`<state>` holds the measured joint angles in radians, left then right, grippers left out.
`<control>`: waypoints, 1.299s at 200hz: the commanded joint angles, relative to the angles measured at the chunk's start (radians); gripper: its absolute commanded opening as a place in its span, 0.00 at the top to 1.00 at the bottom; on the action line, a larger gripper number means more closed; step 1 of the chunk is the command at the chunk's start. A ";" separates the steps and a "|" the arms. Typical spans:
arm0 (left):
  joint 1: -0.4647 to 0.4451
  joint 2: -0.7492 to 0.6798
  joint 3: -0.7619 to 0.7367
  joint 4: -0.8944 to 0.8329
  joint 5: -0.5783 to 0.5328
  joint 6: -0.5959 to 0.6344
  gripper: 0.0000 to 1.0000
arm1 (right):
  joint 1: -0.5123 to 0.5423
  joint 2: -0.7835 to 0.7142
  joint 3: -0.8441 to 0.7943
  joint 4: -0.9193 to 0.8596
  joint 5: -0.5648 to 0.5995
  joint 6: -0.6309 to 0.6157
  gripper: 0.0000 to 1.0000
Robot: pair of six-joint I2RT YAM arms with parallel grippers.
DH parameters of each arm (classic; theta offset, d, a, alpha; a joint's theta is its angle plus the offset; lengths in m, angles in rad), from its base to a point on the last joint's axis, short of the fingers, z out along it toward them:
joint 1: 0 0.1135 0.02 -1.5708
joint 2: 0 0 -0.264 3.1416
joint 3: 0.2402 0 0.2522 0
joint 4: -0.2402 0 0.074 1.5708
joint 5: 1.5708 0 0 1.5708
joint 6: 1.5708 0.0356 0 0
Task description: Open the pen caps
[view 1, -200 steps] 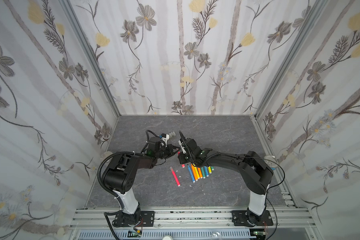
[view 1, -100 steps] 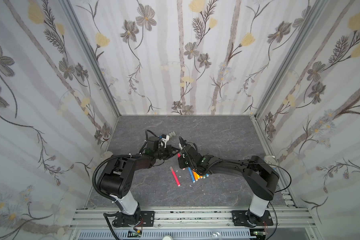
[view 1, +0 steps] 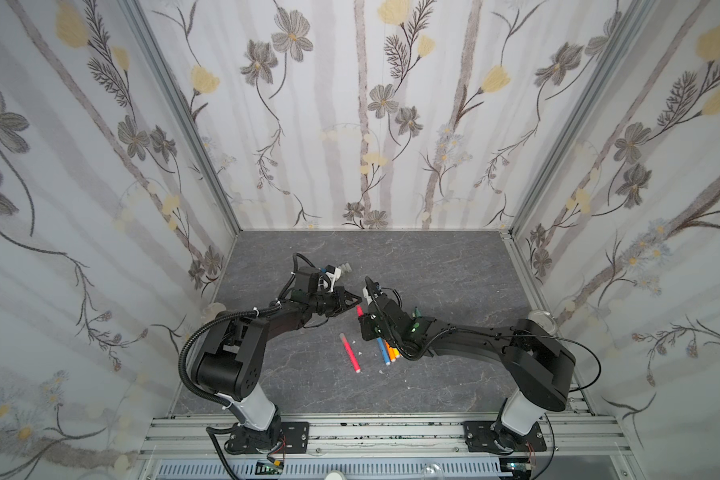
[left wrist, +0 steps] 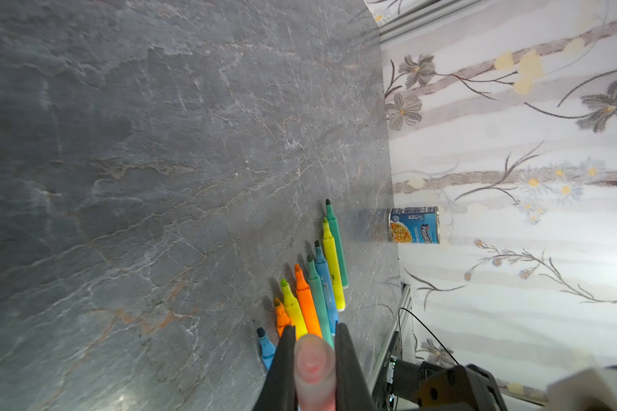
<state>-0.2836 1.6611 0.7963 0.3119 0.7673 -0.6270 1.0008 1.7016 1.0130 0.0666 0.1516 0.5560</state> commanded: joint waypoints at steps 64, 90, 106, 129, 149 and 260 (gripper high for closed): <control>0.049 -0.019 0.033 0.062 -0.337 0.091 1.00 | 0.042 -0.040 -0.053 -0.116 -0.116 0.007 0.98; 0.047 -0.028 0.042 0.051 -0.280 0.075 1.00 | 0.032 -0.089 -0.077 -0.051 -0.117 -0.020 0.69; 0.046 -0.027 0.052 0.035 -0.223 0.063 1.00 | 0.001 -0.100 -0.086 -0.007 -0.147 -0.047 0.62; 0.035 -0.037 0.060 0.018 -0.145 0.039 1.00 | -0.065 -0.140 -0.091 0.061 -0.229 -0.089 0.57; 0.018 -0.048 0.061 0.016 -0.087 0.010 1.00 | -0.114 -0.137 -0.087 0.104 -0.280 -0.116 0.54; -0.050 -0.059 0.118 -0.030 -0.043 -0.010 1.00 | -0.143 0.009 0.066 0.032 -0.259 -0.159 0.54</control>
<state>-0.3298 1.6146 0.9012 0.2604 0.6926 -0.6106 0.8566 1.6886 1.0554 0.1173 -0.1322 0.4099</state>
